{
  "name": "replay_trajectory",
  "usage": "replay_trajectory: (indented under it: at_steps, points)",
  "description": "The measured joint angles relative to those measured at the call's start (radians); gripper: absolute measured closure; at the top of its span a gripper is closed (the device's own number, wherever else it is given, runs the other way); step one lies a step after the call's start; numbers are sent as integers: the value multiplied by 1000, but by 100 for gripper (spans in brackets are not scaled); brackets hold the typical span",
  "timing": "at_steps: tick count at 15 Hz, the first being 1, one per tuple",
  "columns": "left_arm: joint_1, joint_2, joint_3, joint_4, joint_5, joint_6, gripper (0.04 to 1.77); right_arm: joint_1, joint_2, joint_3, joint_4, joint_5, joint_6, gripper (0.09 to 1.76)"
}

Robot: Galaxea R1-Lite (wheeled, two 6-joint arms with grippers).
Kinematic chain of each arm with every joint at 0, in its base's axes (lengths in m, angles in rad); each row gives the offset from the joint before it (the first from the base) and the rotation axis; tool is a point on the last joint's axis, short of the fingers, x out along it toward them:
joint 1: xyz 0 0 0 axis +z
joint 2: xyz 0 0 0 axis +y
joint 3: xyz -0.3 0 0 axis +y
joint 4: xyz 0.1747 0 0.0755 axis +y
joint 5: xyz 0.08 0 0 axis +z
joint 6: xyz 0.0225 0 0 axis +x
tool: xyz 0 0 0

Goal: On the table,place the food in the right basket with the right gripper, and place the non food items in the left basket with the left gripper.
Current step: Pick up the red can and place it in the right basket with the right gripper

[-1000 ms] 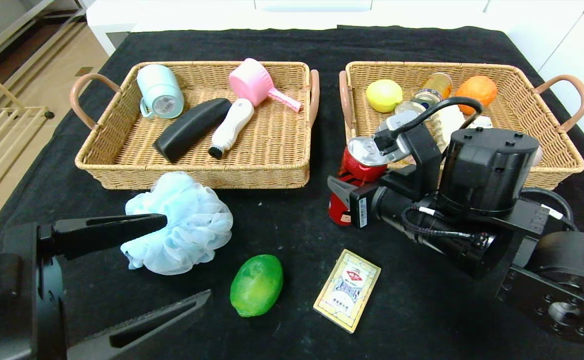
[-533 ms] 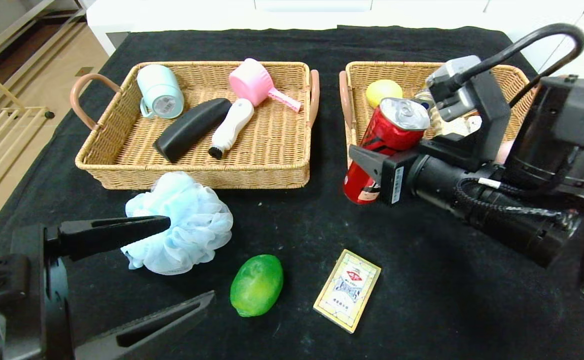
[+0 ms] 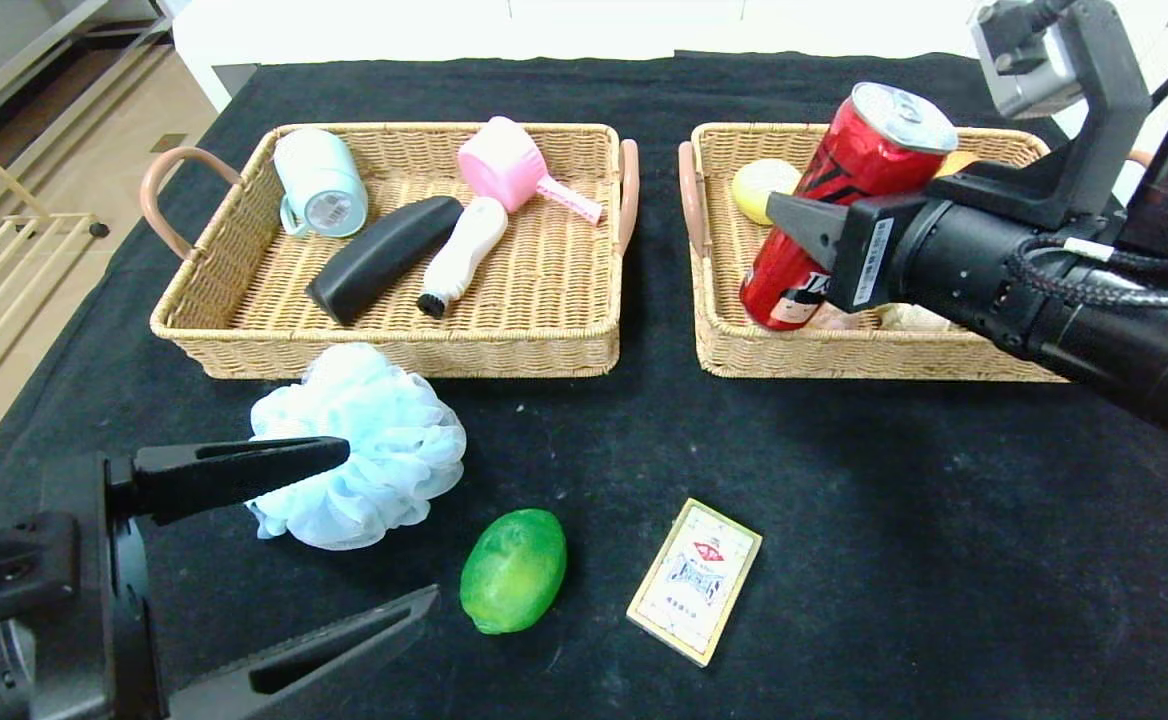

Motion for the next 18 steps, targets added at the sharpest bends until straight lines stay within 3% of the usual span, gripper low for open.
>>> replay_trajectory:
  at_steps: [9, 18]
  points:
    - [0, -3, 0, -3, 0, 0, 9, -87, 111, -211, 124, -6, -1, 83]
    - [1, -9, -3, -5, 1, 0, 9, -108, 244, -308, 95, -1, 33, 83]
